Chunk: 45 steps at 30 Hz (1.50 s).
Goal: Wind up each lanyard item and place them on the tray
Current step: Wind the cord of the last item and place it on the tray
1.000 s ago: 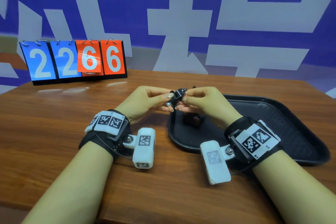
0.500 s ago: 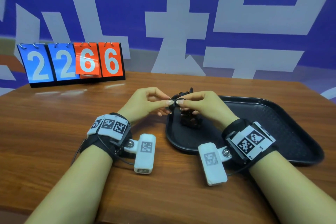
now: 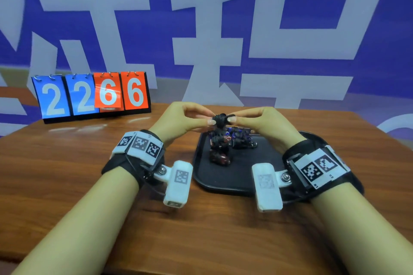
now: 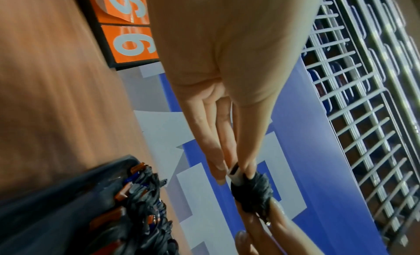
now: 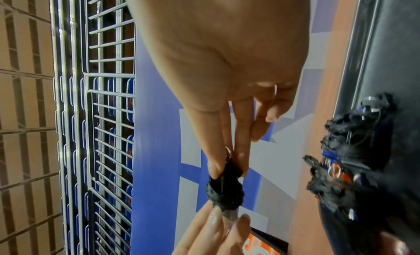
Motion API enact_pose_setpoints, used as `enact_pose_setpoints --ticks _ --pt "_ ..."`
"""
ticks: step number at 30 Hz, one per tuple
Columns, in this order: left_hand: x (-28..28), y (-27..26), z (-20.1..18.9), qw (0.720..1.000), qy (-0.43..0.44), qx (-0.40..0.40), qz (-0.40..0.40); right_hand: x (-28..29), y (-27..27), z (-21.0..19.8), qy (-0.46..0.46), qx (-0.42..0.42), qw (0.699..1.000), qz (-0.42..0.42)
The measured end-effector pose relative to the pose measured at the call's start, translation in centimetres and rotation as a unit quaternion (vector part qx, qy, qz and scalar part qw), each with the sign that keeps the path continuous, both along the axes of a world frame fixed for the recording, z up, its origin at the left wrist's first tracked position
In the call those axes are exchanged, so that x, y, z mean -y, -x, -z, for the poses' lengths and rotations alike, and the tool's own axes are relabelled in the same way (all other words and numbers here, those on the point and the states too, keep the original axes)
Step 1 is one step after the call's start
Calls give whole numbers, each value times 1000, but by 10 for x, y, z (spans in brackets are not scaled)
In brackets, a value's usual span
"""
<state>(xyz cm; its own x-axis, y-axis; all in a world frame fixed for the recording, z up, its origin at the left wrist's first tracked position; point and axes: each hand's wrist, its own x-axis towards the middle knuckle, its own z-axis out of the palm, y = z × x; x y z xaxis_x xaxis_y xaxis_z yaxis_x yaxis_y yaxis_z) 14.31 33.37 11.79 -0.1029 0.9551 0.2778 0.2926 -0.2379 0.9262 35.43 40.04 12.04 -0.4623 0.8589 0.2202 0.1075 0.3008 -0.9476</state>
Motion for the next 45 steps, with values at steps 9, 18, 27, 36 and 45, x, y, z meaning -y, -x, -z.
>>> enact_pose_setpoints --ticks 9,18,27,36,45 --pt "-32 -33 10 993 47 -105 -10 -28 -33 19 32 125 992 15" --pt "-57 -45 27 955 72 -289 -20 -42 -39 41 52 181 981 47" --pt "-60 -49 27 925 124 -359 24 -46 -37 46 61 215 973 50" --pt "-59 -53 30 919 151 -362 27 -48 -35 51 73 225 969 67" --pt "-58 -58 27 908 159 -386 24 -48 -35 51 78 254 962 62"
